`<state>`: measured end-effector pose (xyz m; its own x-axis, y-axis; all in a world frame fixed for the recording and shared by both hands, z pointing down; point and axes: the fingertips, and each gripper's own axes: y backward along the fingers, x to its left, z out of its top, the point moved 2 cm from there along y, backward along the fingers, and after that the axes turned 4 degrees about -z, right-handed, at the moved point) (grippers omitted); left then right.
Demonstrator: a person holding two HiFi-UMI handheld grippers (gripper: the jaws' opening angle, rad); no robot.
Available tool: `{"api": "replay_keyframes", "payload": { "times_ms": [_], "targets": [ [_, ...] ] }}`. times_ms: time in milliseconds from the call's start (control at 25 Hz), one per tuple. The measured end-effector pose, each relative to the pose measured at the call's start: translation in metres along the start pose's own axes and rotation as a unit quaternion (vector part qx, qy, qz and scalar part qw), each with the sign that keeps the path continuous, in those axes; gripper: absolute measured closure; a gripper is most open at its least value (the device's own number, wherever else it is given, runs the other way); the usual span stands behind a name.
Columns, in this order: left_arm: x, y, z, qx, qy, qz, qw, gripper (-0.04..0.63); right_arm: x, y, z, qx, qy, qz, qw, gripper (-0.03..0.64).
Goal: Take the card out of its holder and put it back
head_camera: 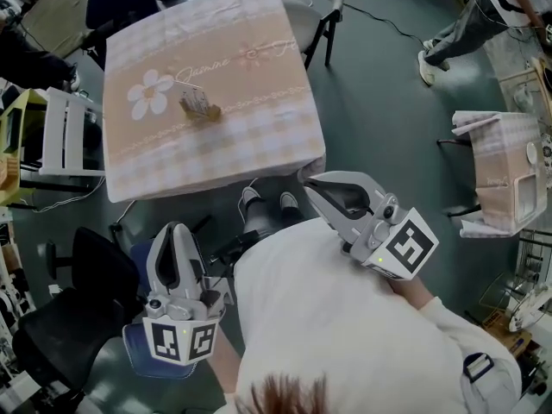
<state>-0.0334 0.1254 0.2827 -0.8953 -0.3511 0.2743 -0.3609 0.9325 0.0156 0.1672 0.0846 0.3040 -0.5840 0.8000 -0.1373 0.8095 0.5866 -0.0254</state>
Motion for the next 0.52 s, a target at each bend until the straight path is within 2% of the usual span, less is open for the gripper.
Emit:
{"api": "replay_keyframes", "payload": {
  "times_ms": [240, 520],
  "targets": [
    [0.010, 0.006, -0.001, -0.001, 0.005, 0.015, 0.9999, 0.592, 0.004, -0.012, -0.002, 0.009, 0.003, 0.014, 1.000, 0.615],
    [0.016, 0.000, 0.003, -0.002, 0.005, 0.010, 0.9999, 0.592, 0.003, -0.020, -0.001, 0.010, 0.005, 0.014, 1.000, 0.615]
  ]
}}
